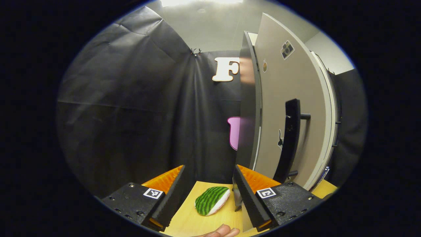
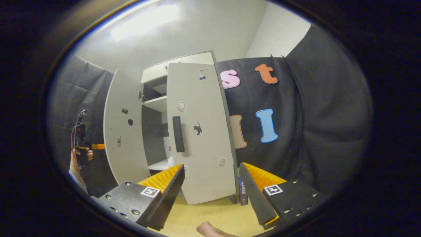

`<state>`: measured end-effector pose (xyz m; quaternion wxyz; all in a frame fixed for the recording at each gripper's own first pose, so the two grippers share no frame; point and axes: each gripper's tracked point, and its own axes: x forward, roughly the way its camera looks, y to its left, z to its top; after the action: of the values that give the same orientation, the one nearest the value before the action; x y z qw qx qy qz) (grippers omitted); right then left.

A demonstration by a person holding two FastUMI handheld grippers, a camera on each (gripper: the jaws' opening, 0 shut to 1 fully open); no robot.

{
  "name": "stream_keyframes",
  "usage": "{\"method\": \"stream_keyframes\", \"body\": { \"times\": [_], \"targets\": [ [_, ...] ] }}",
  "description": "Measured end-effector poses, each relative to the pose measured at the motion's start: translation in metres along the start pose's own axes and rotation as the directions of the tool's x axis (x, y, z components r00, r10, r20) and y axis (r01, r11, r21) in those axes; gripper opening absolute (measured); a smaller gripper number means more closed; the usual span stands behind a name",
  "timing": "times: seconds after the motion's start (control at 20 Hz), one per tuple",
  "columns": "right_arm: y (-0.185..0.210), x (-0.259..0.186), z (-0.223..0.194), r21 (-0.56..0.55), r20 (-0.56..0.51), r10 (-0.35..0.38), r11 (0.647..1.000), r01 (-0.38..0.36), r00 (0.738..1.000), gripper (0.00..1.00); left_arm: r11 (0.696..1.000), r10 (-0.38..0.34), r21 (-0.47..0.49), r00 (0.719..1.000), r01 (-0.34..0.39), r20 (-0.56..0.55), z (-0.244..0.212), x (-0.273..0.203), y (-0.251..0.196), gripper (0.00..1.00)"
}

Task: Grab one shoe with the right hand and put it into the shoe cabinet, grab the other shoe with the left hand and put it into the shoe cabinet; then close the right door with the right hand and the left door with the left hand.

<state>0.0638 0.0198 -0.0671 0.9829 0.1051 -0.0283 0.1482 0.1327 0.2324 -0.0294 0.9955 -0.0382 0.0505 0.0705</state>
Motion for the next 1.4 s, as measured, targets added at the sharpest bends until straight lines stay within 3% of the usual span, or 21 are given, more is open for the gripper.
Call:
{"method": "stream_keyframes", "body": {
  "times": [0.2, 0.3, 0.45, 0.55, 0.65, 0.95, 1.05, 1.15, 1.4],
  "targets": [
    [0.021, -0.041, -0.019, -0.037, -0.021, -0.001, 0.999, 0.0, 1.0, 0.99, 1.0, 0.003, 0.011, 1.0, -0.003, -0.002, 0.012, 0.002, -0.001, 0.88],
    [0.04, -0.057, -0.024, -0.019, -0.015, 0.044, 0.999, -0.044, 0.999, 0.99, 0.999, -0.011, 0.035, 1.0, 0.011, -0.013, 0.012, 0.001, -0.007, 0.86],
    [0.053, -0.075, -0.019, 0.048, 0.002, 0.048, 0.998, -0.048, 0.999, 0.99, 0.998, -0.055, 0.022, 0.998, 0.056, -0.03, 0.01, -0.003, -0.034, 0.88],
    [0.053, -0.083, -0.014, 0.023, 0.021, 0.037, 0.999, -0.037, 0.999, 0.96, 0.998, -0.032, 0.056, 0.999, 0.033, -0.005, 0.018, -0.009, -0.044, 0.89],
    [0.05, -0.088, -0.011, -0.015, 0.042, 0.021, 1.0, -0.02, 0.999, 0.99, 0.996, -0.011, 0.092, 1.0, 0.01, 0.011, 0.02, -0.006, -0.043, 0.82],
    [0.034, -0.087, -0.017, 0.066, 0.036, -0.021, 0.998, 0.019, 0.999, 0.96, 0.998, -0.025, 0.063, 1.0, 0.026, -0.02, 0.018, -0.004, -0.053, 0.8],
    [0.031, -0.086, -0.015, 0.055, 0.039, -0.041, 0.998, 0.039, 0.998, 0.99, 0.998, -0.029, 0.049, 0.999, 0.03, -0.015, 0.018, -0.003, -0.055, 0.8],
    [0.031, -0.085, -0.013, 0.037, 0.048, -0.055, 0.998, 0.053, 0.997, 0.96, 0.998, -0.058, 0.023, 0.998, 0.059, -0.023, 0.018, -0.002, -0.066, 0.8],
    [0.037, -0.075, -0.018, 0.033, 0.044, -0.067, 0.997, 0.065, 0.997, 0.99, 0.993, -0.12, -0.013, 0.991, 0.12, -0.05, 0.012, -0.011, -0.107, 0.85]
  ]
}}
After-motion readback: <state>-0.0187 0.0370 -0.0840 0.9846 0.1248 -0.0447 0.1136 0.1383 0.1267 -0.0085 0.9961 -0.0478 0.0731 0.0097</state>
